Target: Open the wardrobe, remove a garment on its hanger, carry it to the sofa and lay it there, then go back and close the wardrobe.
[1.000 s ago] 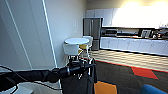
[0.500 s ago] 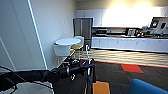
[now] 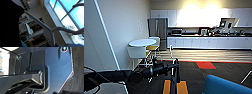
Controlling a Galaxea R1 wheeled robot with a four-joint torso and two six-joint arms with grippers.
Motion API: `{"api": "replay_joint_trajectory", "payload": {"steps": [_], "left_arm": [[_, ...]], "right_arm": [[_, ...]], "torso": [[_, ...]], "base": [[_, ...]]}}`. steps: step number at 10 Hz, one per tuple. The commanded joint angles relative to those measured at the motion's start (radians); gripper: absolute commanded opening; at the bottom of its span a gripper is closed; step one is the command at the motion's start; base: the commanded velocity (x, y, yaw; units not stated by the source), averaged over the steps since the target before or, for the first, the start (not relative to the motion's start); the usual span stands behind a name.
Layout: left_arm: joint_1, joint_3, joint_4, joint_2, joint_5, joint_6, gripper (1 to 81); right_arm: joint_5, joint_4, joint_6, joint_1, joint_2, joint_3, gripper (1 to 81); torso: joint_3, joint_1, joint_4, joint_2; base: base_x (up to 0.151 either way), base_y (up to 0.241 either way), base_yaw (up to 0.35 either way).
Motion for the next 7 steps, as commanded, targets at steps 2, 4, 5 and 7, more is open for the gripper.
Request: {"api": "replay_joint_trajectory", "payload": {"steps": [2,4,5,7], "left_arm": [[-0.151,0.032,0.037,-0.013,-0.035,0.004,1.0],[-0.151,0.036,0.037,-0.016,-0.036,0.004,1.0],[-0.151,0.036,0.037,-0.018,-0.036,0.002,1.0],[-0.151,0.039,0.038,-0.019,-0.036,0.004,1.0]], "right_arm": [[-0.062,-0.007,-0.006,0.038,0.001,0.003,81.1],[-0.062,-0.015,-0.004,0.038,0.004,0.002,81.1],[-0.062,-0.015,-0.004,0.038,0.004,0.002,81.1],[-0.062,-0.016,-0.004,0.041,0.004,0.002,81.1]], "torso": [[0.000,0.000,0.000,0.000],[0.000,0.000,0.000,0.000],[0.000,0.000,0.000,0.000],[0.000,0.000,0.000,0.000]], "base": [[0.000,0.000,-0.261],[0.000,0.000,-0.261],[0.000,0.000,-0.265],[0.000,0.000,-0.266]]}}
